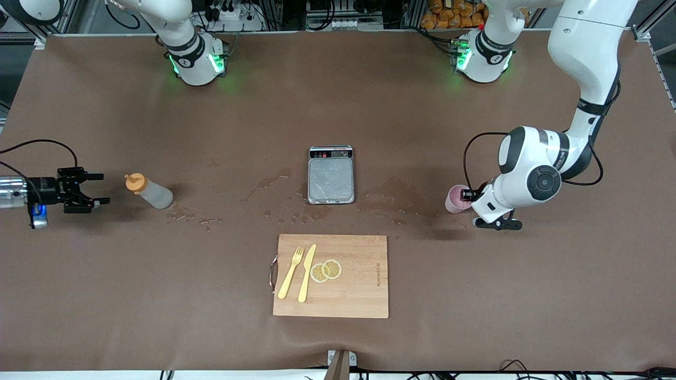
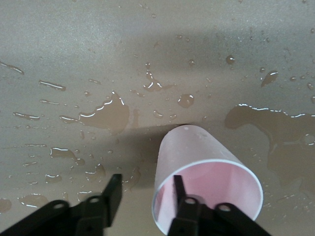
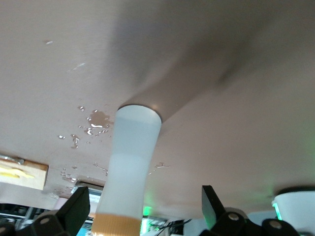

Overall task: Add sauce to pink cup with both arms
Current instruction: 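Grasp the white sauce bottle with the right gripper and lift it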

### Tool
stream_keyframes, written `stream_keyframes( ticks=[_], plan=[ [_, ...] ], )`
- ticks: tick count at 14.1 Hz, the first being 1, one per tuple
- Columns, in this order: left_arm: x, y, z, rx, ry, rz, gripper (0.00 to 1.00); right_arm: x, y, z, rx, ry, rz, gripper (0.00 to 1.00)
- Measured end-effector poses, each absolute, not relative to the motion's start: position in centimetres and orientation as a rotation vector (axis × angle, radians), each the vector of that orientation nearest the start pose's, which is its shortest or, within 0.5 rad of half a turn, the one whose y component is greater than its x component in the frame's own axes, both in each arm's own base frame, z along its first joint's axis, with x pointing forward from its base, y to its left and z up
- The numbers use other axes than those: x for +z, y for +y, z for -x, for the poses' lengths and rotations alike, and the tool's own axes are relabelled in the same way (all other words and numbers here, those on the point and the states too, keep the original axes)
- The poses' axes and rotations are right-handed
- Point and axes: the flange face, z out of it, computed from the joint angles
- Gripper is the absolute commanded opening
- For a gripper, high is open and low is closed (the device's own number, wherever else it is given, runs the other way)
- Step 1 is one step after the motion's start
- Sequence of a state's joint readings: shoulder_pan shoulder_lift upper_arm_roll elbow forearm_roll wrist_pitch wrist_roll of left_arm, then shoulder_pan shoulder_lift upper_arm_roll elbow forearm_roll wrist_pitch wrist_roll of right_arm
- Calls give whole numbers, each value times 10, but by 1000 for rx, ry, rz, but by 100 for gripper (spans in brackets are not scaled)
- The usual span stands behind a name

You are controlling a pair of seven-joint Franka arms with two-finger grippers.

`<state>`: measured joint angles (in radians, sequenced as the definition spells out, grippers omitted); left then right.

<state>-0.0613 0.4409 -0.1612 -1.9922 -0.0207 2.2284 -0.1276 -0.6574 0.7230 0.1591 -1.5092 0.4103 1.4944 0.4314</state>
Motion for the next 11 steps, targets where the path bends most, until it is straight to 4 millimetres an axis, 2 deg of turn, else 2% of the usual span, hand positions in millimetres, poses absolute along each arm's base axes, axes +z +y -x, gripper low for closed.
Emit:
stream_keyframes(
  ticks=[2, 6, 9, 11],
  plan=[
    [226, -129, -573, 338, 109, 3170, 0, 208, -267, -564, 967, 1288, 2054, 100],
    [227, -132, -573, 331, 109, 3172, 0, 190, -258, -562, 1053, 1334, 1922, 100],
    [231, -132, -578, 304, 91, 3177, 0, 156, -265, -549, 1104, 1351, 1822, 100],
    [245, -136, -585, 258, 39, 3186, 0, 135, -269, -541, 1129, 1357, 1764, 100]
  ],
)
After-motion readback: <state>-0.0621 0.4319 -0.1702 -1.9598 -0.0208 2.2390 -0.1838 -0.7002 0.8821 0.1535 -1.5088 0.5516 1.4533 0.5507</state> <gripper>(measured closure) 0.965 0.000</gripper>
